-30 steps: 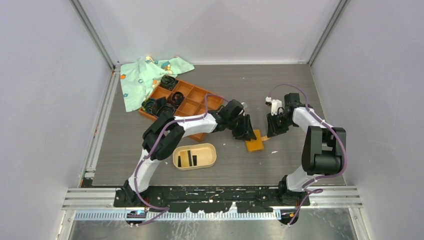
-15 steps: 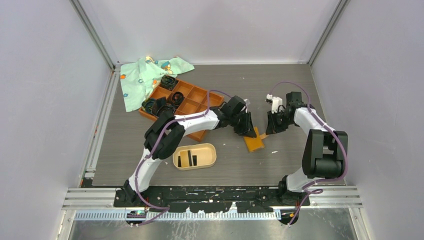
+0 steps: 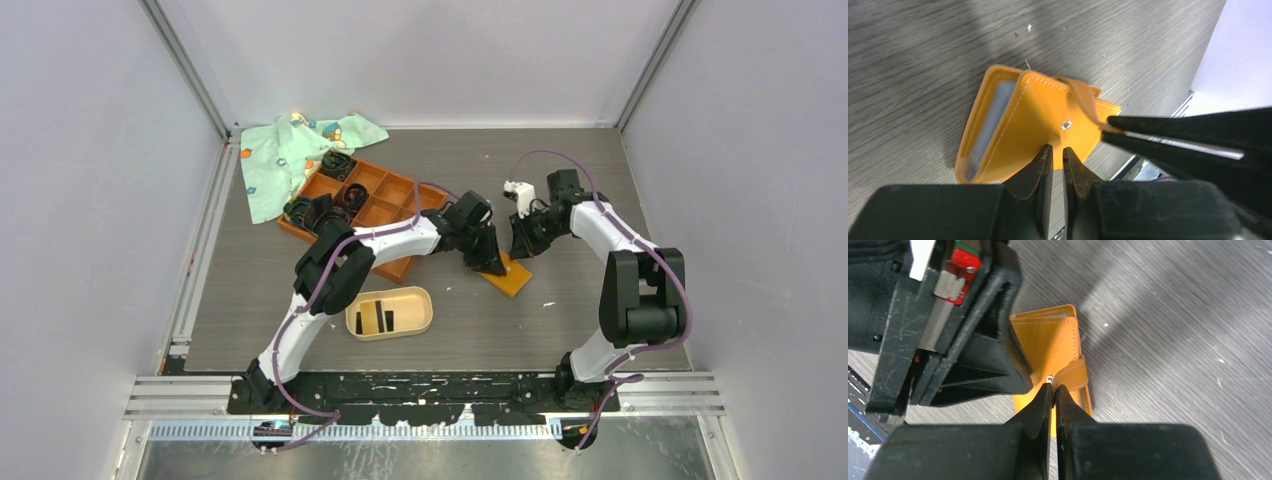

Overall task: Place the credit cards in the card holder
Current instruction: Close the card holder at the center of the board.

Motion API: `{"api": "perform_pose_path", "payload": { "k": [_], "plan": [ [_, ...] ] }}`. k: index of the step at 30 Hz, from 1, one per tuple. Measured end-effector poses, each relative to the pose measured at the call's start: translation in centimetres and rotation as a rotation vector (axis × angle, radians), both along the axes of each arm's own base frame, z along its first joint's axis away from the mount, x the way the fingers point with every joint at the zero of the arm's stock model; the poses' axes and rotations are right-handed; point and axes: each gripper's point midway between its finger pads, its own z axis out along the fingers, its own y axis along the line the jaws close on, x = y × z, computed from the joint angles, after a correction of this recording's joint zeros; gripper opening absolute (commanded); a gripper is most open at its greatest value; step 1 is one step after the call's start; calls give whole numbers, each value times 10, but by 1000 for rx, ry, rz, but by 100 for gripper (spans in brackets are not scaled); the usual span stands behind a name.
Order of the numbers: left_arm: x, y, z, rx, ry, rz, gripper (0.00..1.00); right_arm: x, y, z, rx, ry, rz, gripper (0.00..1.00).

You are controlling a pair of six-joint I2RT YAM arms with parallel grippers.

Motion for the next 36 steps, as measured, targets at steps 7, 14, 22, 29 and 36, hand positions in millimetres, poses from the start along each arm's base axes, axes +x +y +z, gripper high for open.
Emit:
{"api": "perform_pose_path", "payload": {
  "k": [7, 14, 22, 29, 36],
  "plan": [
    [2, 3, -7, -13, 68, 65, 11, -5, 14, -18, -20, 53, 39, 24],
    [2, 3, -7, -38, 89, 79, 11, -10, 9, -22, -1, 88, -7, 30],
    [2, 2, -6, -47, 91, 76, 10, -4, -4, -19, 32, 89, -63, 41],
    [2, 2, -6, -50, 97, 79, 10, 1, -5, 1, 114, -18, 32, 55],
    [2, 2, -6, -51, 102, 82, 9, -5, 6, 17, 137, -249, 339, 59]
  ]
}}
